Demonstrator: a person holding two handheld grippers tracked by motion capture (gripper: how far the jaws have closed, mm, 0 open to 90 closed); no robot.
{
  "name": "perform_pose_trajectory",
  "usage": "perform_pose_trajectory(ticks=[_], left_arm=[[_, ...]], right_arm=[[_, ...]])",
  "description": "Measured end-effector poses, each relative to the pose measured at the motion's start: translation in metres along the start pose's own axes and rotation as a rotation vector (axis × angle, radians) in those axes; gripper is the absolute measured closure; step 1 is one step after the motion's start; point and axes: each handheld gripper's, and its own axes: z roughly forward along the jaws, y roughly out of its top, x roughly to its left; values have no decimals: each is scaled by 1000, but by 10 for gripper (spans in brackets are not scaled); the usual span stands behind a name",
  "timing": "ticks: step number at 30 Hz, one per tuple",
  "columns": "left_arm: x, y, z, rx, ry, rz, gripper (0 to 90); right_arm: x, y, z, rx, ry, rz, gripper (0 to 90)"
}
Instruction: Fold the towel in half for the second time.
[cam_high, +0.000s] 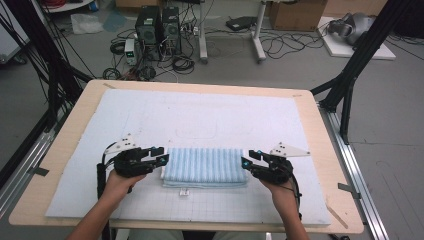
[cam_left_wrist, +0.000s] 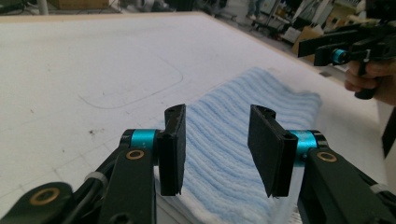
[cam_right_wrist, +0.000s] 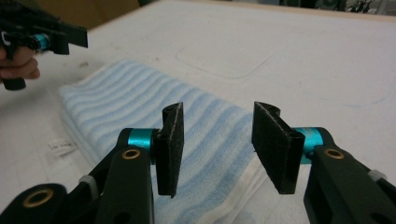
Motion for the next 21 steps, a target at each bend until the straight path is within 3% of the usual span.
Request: perform_pose_trajectory(ticks=[3,6,8,14,18,21], left_arm=[[-2,-5,16,86,22,5,599],[-4,-10,22,153,28,-4,626],[-5,-13,23,187,29,2,635],[-8,-19,22,221,26,22,635],[-9,-21,20,225,11,28,630],[-10,-20,17,211,-6,31,613]], right_arm=[[2,-2,15,74,-15,-28,542],[2,-5,25,115,-9,-23,543],[4,-8,29,158,-17,-56,544],[9,-16,35,238,-24,-112,549],[11,-18,31,260,-29,-137,546],[10,-18,26,245,-25,-135,521]])
